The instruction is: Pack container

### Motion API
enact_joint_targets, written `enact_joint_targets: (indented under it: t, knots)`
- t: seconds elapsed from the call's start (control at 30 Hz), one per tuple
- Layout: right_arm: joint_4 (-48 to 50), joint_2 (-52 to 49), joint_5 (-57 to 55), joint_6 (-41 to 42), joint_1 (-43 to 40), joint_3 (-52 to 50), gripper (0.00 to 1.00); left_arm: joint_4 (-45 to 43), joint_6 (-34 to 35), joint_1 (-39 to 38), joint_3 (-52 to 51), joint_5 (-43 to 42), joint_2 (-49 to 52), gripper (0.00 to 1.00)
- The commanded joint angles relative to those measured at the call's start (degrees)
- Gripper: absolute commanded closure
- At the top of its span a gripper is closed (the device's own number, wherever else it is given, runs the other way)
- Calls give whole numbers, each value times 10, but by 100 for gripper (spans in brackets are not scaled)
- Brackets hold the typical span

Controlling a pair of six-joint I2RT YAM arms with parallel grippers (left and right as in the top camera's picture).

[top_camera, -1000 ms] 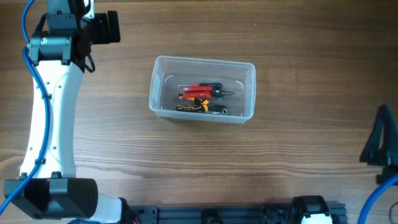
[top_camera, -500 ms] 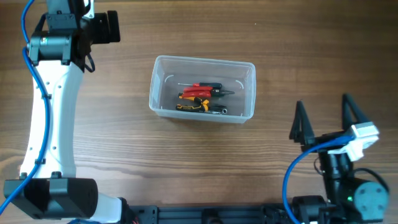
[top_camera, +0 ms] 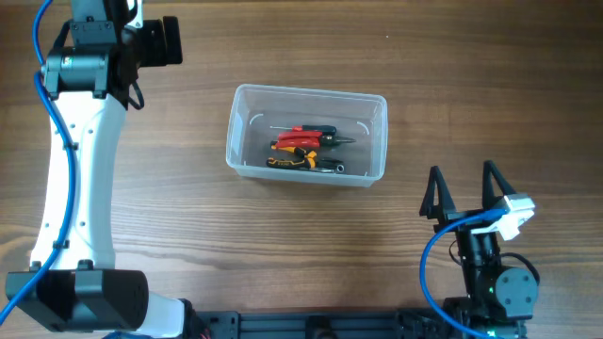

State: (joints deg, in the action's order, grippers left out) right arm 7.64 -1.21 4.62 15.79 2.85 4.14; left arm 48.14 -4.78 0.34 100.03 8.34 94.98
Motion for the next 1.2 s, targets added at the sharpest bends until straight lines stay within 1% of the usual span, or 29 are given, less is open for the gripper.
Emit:
enact_joint_targets:
  t: [0.0,0.17,0.37,0.43,0.7,0.83,0.93,1.07,1.17]
  knots:
    - [5,11,-14,10,1,-18,0,-1,10,2,4,3,-5,0]
    - [12,11,-14,6,1,-38,0,-1,10,2,4,3,-5,0]
    - [4,11,36,-99,-9,-39,0,-1,10,2,4,3,-5,0]
    - [-2,11,37,-113,-9,-39,0,-1,10,2,4,3,-5,0]
    - [-12,11,35,-118,-9,-39,0,-1,10,2,4,3,-5,0]
    - [-13,11,36,-158,-9,-39,0,-1,10,2,4,3,-5,0]
    - [-14,11,36,-158,-9,-39,0,-1,10,2,4,3,-5,0]
    - [-62,11,36,-158,-9,-38,0,-1,10,2,4,3,-5,0]
    - [-70,6,33,-158,-9,-38,0,-1,10,2,4,3,-5,0]
